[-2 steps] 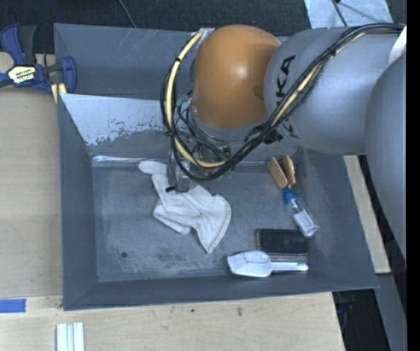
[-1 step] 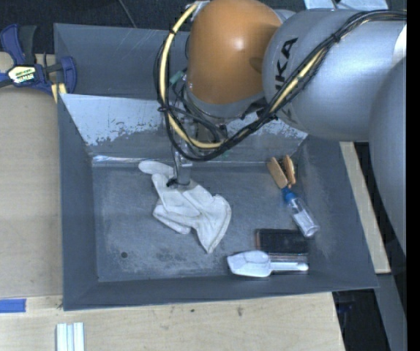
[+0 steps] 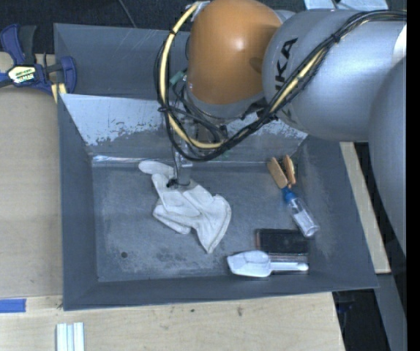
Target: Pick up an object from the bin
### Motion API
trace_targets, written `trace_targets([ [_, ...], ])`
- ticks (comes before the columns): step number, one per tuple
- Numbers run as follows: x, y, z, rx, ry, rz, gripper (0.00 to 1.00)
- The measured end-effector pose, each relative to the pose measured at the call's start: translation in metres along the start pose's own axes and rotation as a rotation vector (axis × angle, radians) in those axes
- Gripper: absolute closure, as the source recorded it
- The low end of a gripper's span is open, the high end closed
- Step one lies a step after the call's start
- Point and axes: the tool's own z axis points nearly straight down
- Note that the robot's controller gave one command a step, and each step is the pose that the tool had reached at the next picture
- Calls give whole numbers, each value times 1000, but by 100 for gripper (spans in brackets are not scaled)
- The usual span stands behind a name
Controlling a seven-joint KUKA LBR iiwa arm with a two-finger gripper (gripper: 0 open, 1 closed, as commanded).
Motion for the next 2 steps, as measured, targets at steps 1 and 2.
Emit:
trace_targets([
  [1, 32, -41, 39, 0, -2, -60, 0],
  [2, 36, -60, 62, 4, 4, -164, 0],
])
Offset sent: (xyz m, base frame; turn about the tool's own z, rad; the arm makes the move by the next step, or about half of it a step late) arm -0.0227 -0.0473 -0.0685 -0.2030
